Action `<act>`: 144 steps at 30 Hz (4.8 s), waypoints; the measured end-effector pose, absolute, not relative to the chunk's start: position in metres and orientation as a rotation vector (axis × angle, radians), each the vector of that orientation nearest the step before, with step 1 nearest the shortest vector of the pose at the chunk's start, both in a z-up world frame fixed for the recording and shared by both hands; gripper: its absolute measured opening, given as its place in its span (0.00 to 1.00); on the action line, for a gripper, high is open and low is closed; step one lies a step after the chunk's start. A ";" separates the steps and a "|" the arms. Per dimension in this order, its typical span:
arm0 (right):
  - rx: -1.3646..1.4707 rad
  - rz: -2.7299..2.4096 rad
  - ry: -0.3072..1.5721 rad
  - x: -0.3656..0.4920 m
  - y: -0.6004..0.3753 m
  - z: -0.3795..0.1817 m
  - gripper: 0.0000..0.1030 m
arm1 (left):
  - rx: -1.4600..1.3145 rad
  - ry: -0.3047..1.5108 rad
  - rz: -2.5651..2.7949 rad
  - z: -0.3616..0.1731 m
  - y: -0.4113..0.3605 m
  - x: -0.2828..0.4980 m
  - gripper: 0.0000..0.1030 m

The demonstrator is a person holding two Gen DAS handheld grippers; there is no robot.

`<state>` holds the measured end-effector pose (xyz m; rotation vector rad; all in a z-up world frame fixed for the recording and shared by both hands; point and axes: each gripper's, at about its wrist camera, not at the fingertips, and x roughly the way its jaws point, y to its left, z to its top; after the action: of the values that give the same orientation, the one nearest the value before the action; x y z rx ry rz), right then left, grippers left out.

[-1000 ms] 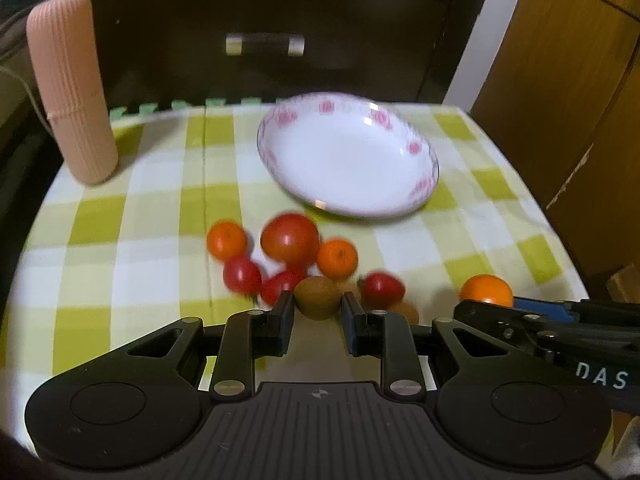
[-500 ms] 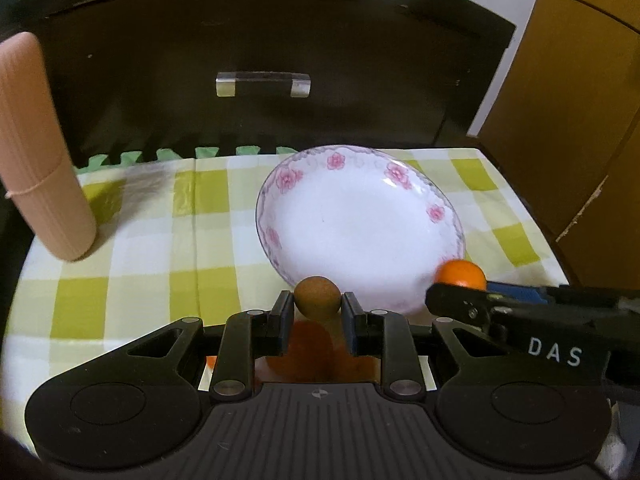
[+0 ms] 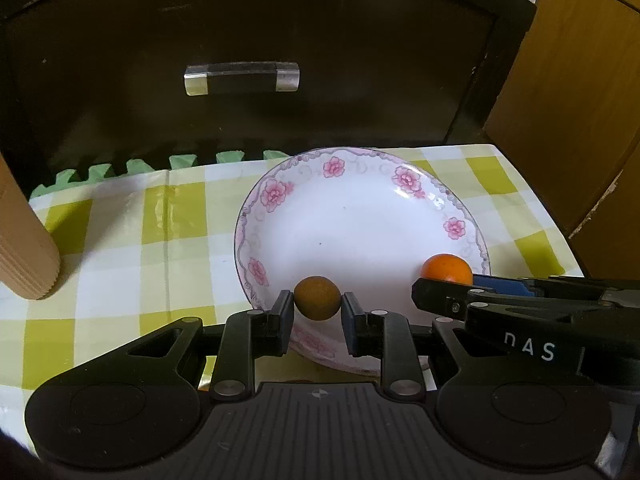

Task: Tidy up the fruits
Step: 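Carry both fruits over the white bowl and open the left gripper to drop the brown fruit, then lower the mandarin into the bowl and open the right gripper, then move both grippers back toward the remaining fruit pile, then grasp another small brown round fruit with the right gripper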

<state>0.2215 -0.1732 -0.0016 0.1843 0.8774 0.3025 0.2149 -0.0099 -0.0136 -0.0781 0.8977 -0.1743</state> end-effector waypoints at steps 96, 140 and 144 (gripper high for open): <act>0.070 0.357 0.977 0.113 -0.155 -0.018 0.43 | -0.091 0.997 -0.172 -0.008 0.024 0.112 0.62; 0.076 0.390 1.000 0.110 -0.167 -0.029 0.29 | 0.067 1.023 -0.369 -0.036 -0.001 0.124 0.57; 0.081 0.389 1.004 0.110 -0.169 -0.028 0.29 | 0.083 1.004 -0.373 -0.028 -0.001 0.117 0.57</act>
<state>0.1099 -0.1687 -0.0282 0.0806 1.0044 0.3887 0.1166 -0.0007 -0.0283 0.0833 1.0040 -0.3733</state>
